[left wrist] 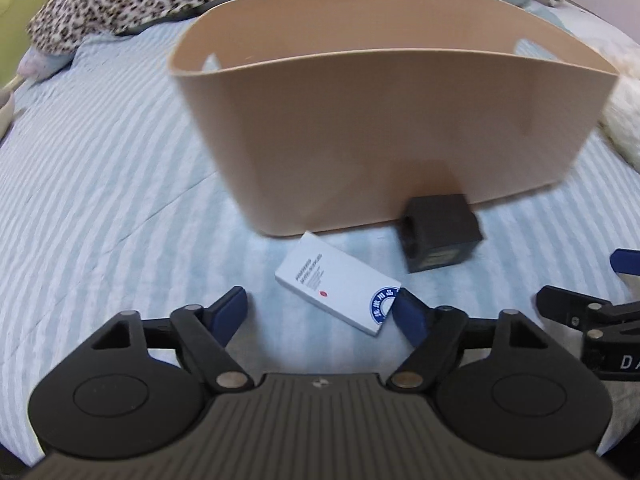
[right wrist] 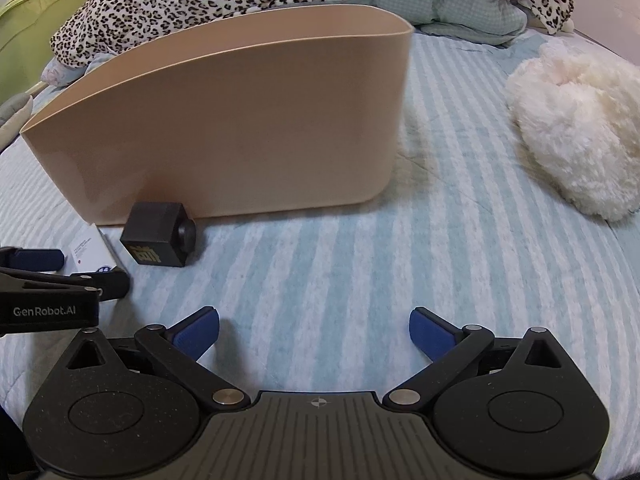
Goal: Organize objects
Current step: 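Grasp the black charger with the right tool while the left grasps the white medicine box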
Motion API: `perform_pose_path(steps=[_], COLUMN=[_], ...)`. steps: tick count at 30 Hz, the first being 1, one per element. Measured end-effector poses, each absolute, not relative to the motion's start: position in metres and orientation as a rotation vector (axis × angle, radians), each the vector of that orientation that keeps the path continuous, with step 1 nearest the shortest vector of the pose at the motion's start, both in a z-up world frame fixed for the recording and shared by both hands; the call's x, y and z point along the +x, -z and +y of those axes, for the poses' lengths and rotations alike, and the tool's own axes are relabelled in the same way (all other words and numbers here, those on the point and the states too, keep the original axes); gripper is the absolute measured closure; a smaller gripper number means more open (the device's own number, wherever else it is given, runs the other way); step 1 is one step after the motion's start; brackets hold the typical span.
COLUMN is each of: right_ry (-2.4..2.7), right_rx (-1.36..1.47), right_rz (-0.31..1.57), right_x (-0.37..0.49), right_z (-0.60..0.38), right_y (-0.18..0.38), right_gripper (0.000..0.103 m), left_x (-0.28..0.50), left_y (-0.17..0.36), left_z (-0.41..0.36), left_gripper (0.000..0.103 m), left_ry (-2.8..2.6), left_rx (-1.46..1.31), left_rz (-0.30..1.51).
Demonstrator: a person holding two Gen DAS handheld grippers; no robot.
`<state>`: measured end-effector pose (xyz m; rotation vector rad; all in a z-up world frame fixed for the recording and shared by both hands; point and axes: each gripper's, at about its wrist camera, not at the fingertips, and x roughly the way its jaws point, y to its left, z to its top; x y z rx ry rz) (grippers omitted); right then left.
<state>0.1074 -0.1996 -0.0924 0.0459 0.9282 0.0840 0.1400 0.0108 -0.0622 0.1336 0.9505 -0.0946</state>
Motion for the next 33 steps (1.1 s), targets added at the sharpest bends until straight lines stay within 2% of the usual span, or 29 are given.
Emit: perform_pose_path(steps=[3,8,11,23,29,32,33], right_ry=[-0.103,-0.152,-0.182,-0.222,-0.211,-0.216,-0.217], right_rx=[0.043,0.040,0.046,0.072,0.101,0.081,0.077], right_rz=[0.928,0.930,0.928,0.903,0.901,0.896,0.894], right_x=[0.112,0.123,0.130,0.157,0.161,0.159,0.157], right_z=[-0.191,-0.170,-0.157,-0.132,-0.129,-0.125,-0.124], right_y=[0.093,0.092,0.090,0.092,0.093,0.094,0.094], right_gripper=[0.000,0.000,0.000,0.002,0.011,0.024,0.033], left_x=[0.143,0.146,0.151,0.163,0.169,0.165,0.163], left_y=[0.059,0.054,0.056,0.059,0.062,0.060,0.059], left_z=[0.021,0.040,0.052,0.069,0.070,0.063,0.062], left_gripper=[0.032,0.031,0.026,0.027,0.026,0.039,0.039], left_ry=[0.071,0.035,0.037,0.097,0.114,0.121,0.116], left_rx=[0.122,0.146,0.099,0.076,0.054,0.078,0.086], left_rz=[0.964,0.993,1.004,0.983,0.957,0.948,0.946])
